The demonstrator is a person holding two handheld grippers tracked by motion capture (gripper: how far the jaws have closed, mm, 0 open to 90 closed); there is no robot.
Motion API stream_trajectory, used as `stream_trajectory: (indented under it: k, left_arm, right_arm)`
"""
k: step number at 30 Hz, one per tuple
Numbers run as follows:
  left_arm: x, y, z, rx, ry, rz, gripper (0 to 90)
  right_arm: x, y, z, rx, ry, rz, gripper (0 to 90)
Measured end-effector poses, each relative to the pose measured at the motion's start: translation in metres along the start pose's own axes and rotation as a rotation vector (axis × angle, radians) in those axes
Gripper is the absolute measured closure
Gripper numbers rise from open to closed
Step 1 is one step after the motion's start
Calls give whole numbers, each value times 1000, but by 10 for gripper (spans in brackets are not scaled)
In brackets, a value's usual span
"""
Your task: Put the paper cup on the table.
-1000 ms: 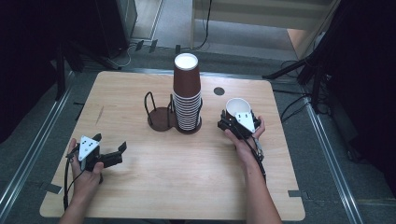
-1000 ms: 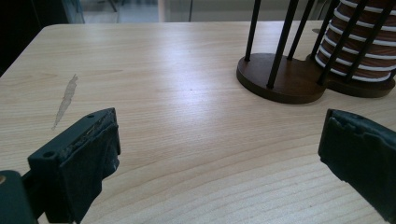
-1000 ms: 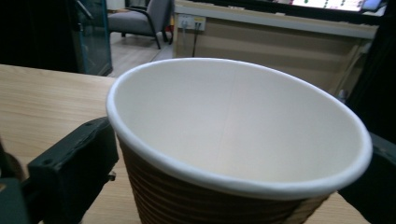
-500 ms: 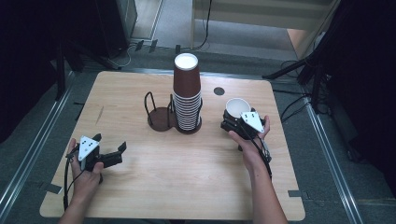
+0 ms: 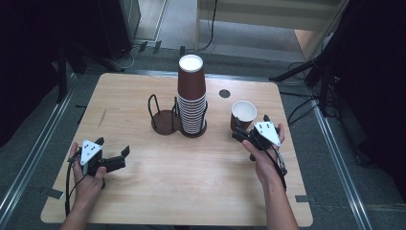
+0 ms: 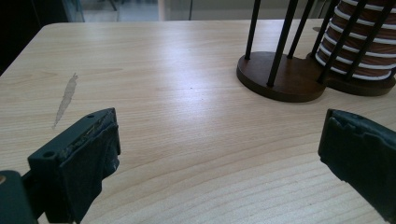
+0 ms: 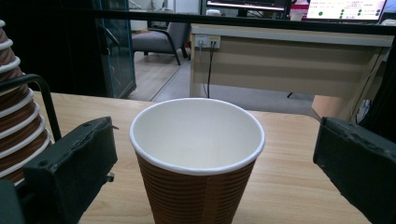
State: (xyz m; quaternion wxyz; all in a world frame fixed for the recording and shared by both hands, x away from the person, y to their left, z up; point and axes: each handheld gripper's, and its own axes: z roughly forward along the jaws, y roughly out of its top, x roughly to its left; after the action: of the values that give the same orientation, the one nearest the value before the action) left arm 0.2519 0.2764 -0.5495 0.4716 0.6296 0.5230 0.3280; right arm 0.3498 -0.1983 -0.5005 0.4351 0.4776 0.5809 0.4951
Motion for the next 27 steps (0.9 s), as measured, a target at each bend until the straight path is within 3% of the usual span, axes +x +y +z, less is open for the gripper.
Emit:
stream_trajectory:
  k: [12,27]
  left_arm:
    - [0,0,0,3,-1,2,0]
    - [-1,0,0,3,1,1,0]
  right_arm:
    - [-10,0,-29,-20,11,15,0]
    - [-34,-13,-60,-7,-21,12,0]
